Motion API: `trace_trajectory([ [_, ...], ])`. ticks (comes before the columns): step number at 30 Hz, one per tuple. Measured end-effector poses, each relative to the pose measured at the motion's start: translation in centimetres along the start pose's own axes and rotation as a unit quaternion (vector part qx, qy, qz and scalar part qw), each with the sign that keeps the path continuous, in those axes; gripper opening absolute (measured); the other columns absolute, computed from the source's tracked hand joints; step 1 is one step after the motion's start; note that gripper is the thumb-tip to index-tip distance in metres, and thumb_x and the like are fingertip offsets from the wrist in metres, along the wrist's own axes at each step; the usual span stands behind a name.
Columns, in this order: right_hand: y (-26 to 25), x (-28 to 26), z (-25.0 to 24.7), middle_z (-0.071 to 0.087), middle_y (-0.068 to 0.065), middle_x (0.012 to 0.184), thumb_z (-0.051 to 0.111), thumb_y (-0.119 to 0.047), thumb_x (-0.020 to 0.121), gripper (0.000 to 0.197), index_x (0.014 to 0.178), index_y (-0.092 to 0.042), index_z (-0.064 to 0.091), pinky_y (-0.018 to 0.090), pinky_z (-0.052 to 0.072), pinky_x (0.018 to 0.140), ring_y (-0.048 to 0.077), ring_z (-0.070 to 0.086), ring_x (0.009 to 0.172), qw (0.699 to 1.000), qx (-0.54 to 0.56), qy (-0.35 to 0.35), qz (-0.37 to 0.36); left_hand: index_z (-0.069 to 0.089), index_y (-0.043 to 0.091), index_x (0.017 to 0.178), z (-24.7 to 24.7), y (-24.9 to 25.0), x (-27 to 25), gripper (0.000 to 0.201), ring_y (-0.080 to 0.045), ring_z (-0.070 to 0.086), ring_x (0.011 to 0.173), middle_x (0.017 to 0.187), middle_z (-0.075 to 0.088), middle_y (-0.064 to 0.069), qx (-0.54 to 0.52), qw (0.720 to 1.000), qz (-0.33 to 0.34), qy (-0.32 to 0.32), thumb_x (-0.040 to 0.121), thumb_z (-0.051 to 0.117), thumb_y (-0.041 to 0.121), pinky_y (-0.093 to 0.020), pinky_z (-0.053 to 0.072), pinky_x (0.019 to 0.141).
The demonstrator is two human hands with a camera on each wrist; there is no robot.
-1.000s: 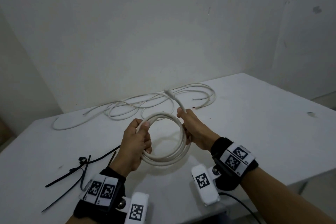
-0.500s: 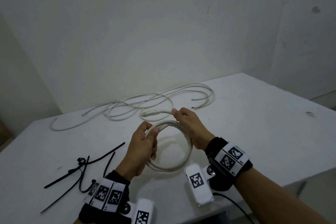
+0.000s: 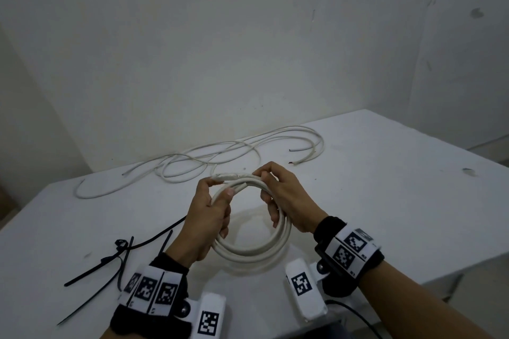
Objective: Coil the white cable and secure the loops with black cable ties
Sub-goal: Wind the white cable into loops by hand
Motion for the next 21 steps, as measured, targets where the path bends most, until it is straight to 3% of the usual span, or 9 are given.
trace_trajectory([
  [2, -0.7, -0.2, 0.3, 0.040, -0.002, 0.055, 0.044, -0.037, 0.099, 0.028, 0.092, -0.010, 0.050, 0.020, 0.035, 0.033, 0.012, 0.033, 0.032, 0.998, -0.055, 0.004, -0.036, 0.043, 0.031, 0.119, 0.1, 0.3, 0.0, 0.024, -0.009, 0.033, 0.040, 0.048, 0.039, 0.006, 0.015, 1.000, 0.016, -0.005, 0.099, 0.048, 0.017, -0.025, 0.036, 0.041],
  [4, -1.0, -0.4, 0.3, 0.044, -0.015, 0.048, 0.050, -0.033, 0.098, 0.029, 0.090, -0.005, 0.048, 0.019, 0.032, 0.033, 0.005, 0.028, 0.033, 0.995, -0.082, 0.011, -0.060, 0.046, 0.030, 0.117, 0.4, 0.3, -0.1, 0.021, -0.010, 0.031, 0.040, 0.048, 0.036, 0.005, -0.008, 1.000, 0.001, -0.015, 0.099, 0.047, 0.018, -0.024, 0.034, 0.040],
  [6, -1.2, -0.4, 0.0, 0.050, -0.028, 0.048, 0.052, -0.025, 0.097, 0.024, 0.089, -0.002, 0.048, 0.018, 0.030, 0.033, 0.005, 0.027, 0.033, 0.993, -0.087, 0.021, -0.075, 0.053, 0.018, 0.101, 0.7, -0.4, -0.2, 0.015, -0.011, 0.028, 0.038, 0.048, 0.033, 0.002, -0.096, 0.994, -0.053, -0.025, 0.099, 0.046, 0.030, -0.022, 0.029, 0.039],
  [8, -1.4, -0.4, -0.1, 0.051, -0.033, 0.049, 0.053, -0.022, 0.097, 0.021, 0.087, -0.003, 0.049, 0.017, 0.028, 0.034, 0.005, 0.027, 0.034, 0.992, -0.089, 0.022, -0.083, 0.058, 0.014, 0.083, 1.0, -1.5, -0.5, 0.045, -0.012, 0.025, 0.034, 0.047, 0.030, 0.000, -0.201, 0.972, -0.118, -0.024, 0.097, 0.037, 0.051, -0.019, 0.025, 0.038],
  [11, -0.9, -0.4, -0.1, 0.050, -0.026, 0.048, 0.055, -0.021, 0.096, 0.019, 0.086, -0.006, 0.049, 0.017, 0.025, 0.034, 0.004, 0.025, 0.035, 0.996, -0.046, 0.017, -0.071, 0.053, 0.011, 0.074, 1.1, -2.2, -0.4, 0.047, -0.012, 0.023, 0.032, 0.046, 0.028, 0.000, -0.235, 0.960, -0.153, -0.017, 0.097, 0.034, 0.047, -0.019, 0.023, 0.037],
  [14, -0.3, -0.4, -0.5, 0.041, -0.005, 0.055, 0.055, -0.025, 0.096, 0.014, 0.090, -0.013, 0.052, 0.020, 0.028, 0.034, 0.012, 0.027, 0.038, 0.998, -0.022, 0.011, -0.055, 0.041, 0.013, 0.064, 1.2, -1.4, -0.2, 0.039, -0.011, 0.022, 0.032, 0.044, 0.028, 0.001, -0.196, 0.971, -0.137, -0.017, 0.097, 0.036, 0.034, -0.020, 0.023, 0.037],
  [17, -0.6, 0.0, 0.0, 0.055, 0.010, 0.071, 0.053, -0.032, 0.096, 0.015, 0.105, -0.021, 0.051, 0.030, 0.047, 0.049, 0.018, 0.051, 0.053, 0.980, -0.185, -0.047, -0.049, 0.045, 0.013, 0.068, 0.7, -0.3, -0.1, 0.035, -0.010, 0.022, 0.036, 0.047, 0.030, 0.001, -0.124, 0.988, -0.091, -0.012, 0.098, 0.032, 0.024, -0.021, 0.021, 0.040],
  [19, -0.9, 0.1, 1.0, 0.059, 0.004, 0.080, 0.053, -0.034, 0.095, 0.023, 0.114, -0.021, 0.048, 0.032, 0.048, 0.066, 0.015, 0.054, 0.067, 0.940, -0.321, -0.096, -0.066, 0.047, 0.012, 0.075, 0.6, 0.0, -0.3, 0.030, -0.010, 0.023, 0.038, 0.050, 0.031, 0.000, -0.081, 0.994, -0.067, -0.017, 0.099, 0.033, 0.023, -0.021, 0.021, 0.041],
  [21, -1.8, -0.1, 2.3, 0.057, -0.002, 0.090, 0.051, -0.036, 0.095, 0.032, 0.123, -0.021, 0.046, 0.029, 0.045, 0.071, 0.014, 0.055, 0.075, 0.905, -0.392, -0.124, -0.110, 0.045, 0.012, 0.081, 0.6, 0.1, -0.5, 0.025, -0.011, 0.024, 0.039, 0.052, 0.033, 0.000, -0.066, 0.996, -0.055, -0.020, 0.100, 0.034, 0.023, -0.021, 0.022, 0.041],
])
Point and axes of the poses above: each hand's wrist, its own x-axis towards the middle knuckle, its own z-axis out of the palm, y = z × x, the point moved 9 cm from there along x, towards the middle knuckle
